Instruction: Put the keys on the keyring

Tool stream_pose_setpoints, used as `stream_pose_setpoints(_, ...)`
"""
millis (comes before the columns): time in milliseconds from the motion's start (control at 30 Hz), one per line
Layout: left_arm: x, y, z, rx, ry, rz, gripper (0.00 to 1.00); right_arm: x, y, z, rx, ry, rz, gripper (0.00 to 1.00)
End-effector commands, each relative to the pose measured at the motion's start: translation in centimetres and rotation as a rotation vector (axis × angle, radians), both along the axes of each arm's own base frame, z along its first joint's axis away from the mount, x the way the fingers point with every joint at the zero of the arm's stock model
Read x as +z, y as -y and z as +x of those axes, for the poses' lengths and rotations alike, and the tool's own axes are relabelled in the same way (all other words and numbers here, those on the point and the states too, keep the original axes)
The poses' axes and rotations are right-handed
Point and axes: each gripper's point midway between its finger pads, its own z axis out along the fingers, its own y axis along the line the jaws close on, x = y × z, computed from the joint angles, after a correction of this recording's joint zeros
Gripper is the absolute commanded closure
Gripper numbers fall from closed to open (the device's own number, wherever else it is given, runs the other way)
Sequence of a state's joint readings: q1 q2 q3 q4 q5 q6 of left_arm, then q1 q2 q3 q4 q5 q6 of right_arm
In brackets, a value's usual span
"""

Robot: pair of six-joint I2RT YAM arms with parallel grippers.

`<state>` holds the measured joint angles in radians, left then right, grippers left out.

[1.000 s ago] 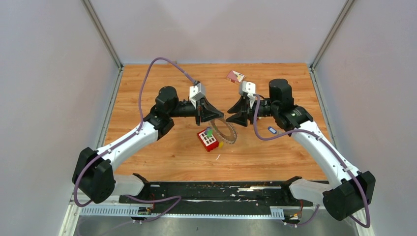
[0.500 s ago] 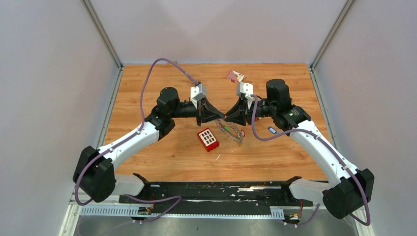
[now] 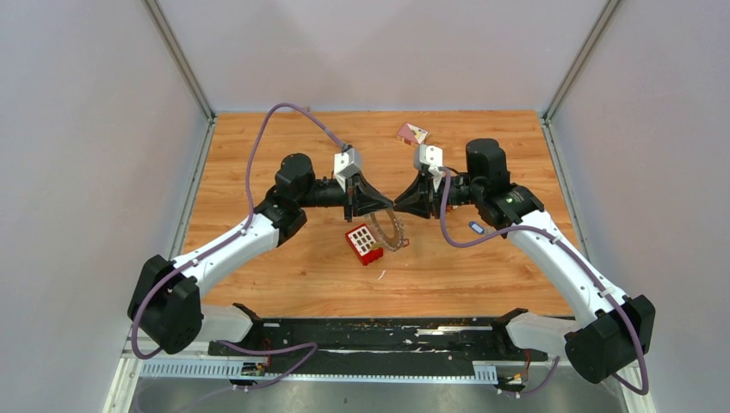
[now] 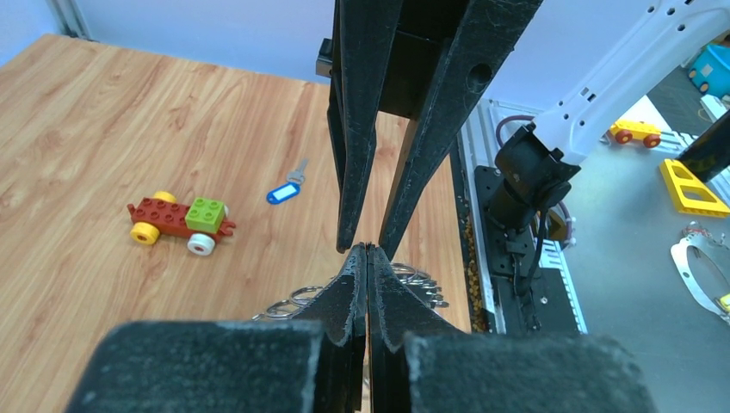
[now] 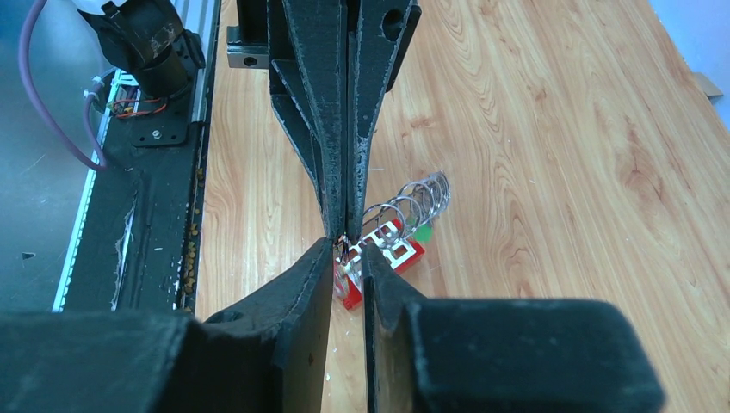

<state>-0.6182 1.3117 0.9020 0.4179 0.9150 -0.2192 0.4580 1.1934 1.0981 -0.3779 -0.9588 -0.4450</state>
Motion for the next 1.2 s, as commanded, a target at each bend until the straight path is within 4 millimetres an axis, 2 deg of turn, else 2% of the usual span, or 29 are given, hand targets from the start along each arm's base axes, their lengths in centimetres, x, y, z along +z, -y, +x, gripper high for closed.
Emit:
stream_pose_setpoints(0,1.9,0.1,-0.8,-0.036,0.070,-0.055,1.00,0.5,-0.2,0.1,0.014,0.055,0.012,0.81)
stream_pose_setpoints(300,2.2,0.1,-1.0,-0.045,0.065,-0.072,1.00,-0.7,-0.2,0.2,0.019,0.053,-0.005,0.82)
stream_pose_setpoints(800,1.9,0.2,-1.0,-0.046,0.049,-0.076,1.00,-0.2,-0.5,-0.1,0.031,0.036,0.020,0.83)
stream_pose_setpoints(1167,1.3,0.2,-0.7,-0.029,0.041,-0.084,1.00,0.3,-0.7,-1.0,0.072,0.038,0.053,0.94)
